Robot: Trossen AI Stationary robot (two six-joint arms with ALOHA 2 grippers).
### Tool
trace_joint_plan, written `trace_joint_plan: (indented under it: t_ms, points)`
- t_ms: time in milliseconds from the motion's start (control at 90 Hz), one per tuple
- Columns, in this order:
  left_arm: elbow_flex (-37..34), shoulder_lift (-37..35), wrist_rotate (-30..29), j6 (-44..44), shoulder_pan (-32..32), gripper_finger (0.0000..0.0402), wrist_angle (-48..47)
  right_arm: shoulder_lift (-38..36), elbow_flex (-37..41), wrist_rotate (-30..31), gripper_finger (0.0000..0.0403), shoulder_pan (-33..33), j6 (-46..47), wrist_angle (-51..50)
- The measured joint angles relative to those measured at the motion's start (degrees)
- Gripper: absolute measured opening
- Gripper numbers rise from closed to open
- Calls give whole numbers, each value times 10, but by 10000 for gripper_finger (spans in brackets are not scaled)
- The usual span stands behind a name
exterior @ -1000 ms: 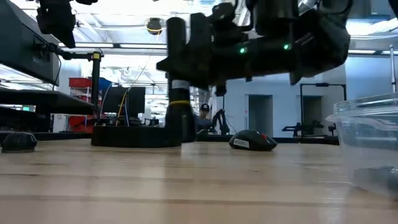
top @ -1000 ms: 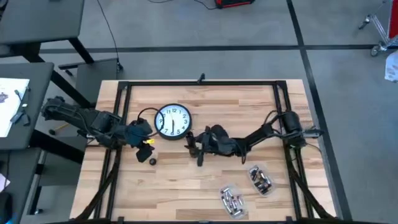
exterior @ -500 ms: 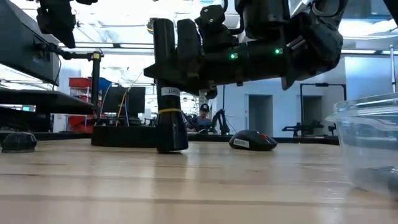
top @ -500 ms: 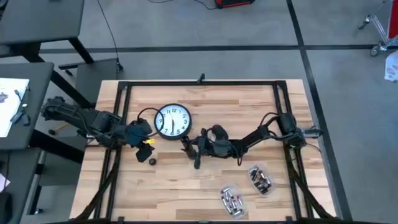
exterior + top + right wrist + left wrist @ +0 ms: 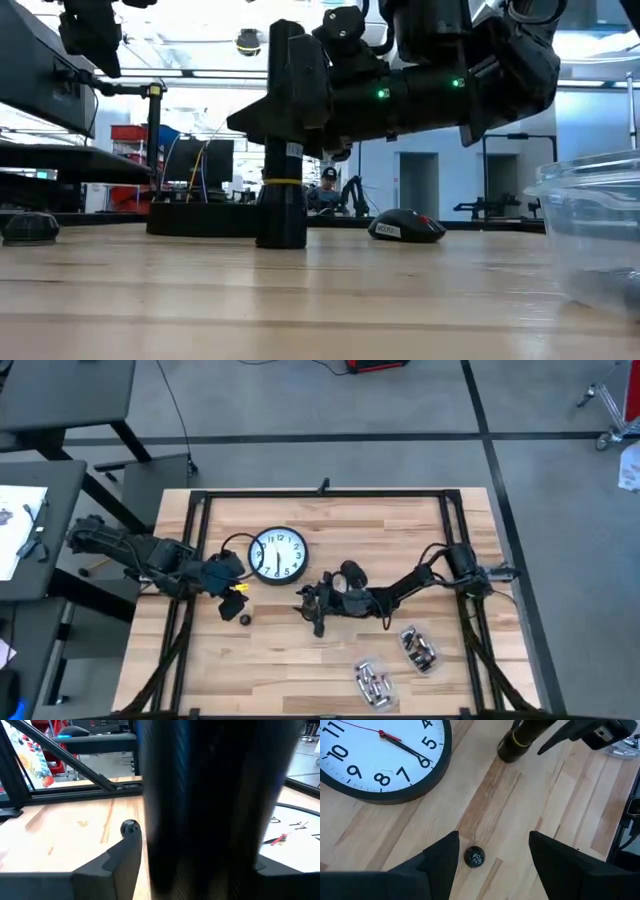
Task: Insert battery
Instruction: Open the black flashlight battery compartment
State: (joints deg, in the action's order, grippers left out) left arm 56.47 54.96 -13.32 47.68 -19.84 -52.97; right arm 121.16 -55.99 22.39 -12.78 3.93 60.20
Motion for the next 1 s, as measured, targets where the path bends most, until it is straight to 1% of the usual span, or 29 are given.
trace_joint_plan:
  t_ms: [167,244,400,700,867,1000]
  points:
    - [0,0,0,1,0,221,0,-13,0,0,196,0,-28,-19]
    - [0,0,1,1,0,221,0,-26,0,0,197,0,-42,-41]
    - [0,0,11,0,0,221,0,-67,0,0,204,0,-40,-107]
    - [0,0,10,-12,0,221,0,-168,0,0,252,1,-37,-286]
    - [0,0,10,-16,0,221,-1,-247,0,0,255,2,-5,-419]
    - [0,0,10,-19,0,221,0,-322,0,-15,255,-8,1,-529]
